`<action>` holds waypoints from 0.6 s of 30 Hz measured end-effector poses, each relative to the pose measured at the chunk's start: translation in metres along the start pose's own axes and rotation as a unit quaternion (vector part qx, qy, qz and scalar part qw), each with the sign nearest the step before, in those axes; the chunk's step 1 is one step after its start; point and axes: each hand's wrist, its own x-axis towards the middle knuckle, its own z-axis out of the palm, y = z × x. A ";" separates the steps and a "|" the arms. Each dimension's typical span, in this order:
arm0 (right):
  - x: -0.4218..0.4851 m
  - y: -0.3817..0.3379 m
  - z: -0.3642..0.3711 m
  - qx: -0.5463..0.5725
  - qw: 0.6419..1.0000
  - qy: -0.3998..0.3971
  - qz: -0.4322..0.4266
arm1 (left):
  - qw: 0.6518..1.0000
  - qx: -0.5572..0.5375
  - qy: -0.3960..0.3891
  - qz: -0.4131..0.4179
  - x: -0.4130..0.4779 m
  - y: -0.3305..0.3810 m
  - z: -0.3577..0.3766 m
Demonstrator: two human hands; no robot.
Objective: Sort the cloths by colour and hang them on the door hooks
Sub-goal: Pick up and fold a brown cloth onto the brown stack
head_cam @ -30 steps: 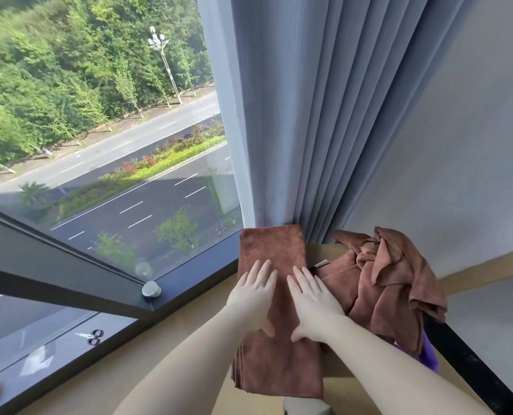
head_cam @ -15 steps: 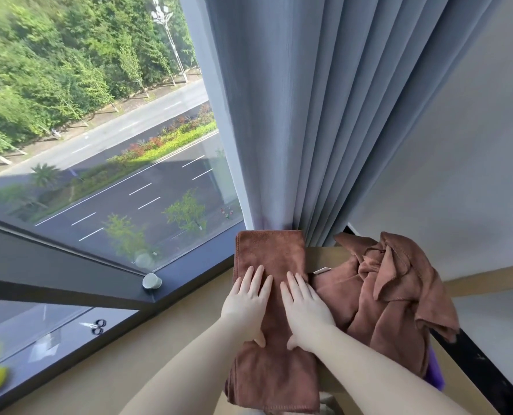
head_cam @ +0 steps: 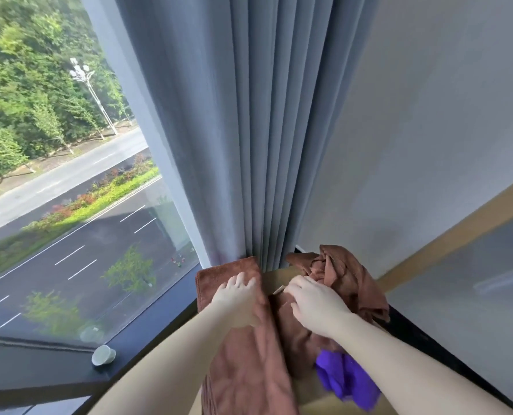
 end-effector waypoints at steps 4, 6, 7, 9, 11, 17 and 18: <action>-0.019 0.026 -0.021 0.012 0.992 0.108 0.072 | 0.999 -0.025 0.009 0.029 0.009 0.023 -0.018; -0.027 0.039 -0.027 0.026 0.976 0.147 0.156 | 0.998 -0.043 0.028 0.047 0.014 0.035 -0.024; -0.031 0.047 -0.028 0.039 0.966 0.148 0.211 | 0.996 -0.059 0.034 0.054 0.016 0.042 -0.027; -0.038 0.063 -0.027 0.075 0.939 0.118 0.315 | 0.993 -0.095 0.027 0.065 0.018 0.057 -0.029; -0.043 0.078 -0.023 0.135 0.912 0.083 0.378 | 0.986 -0.136 0.021 0.091 0.021 0.074 -0.028; -0.046 0.101 -0.008 0.184 0.892 0.040 0.411 | 0.972 -0.220 0.026 0.077 0.032 0.118 -0.020; -0.047 0.103 -0.005 0.175 0.895 0.045 0.408 | 0.971 -0.230 0.025 0.065 0.034 0.124 -0.019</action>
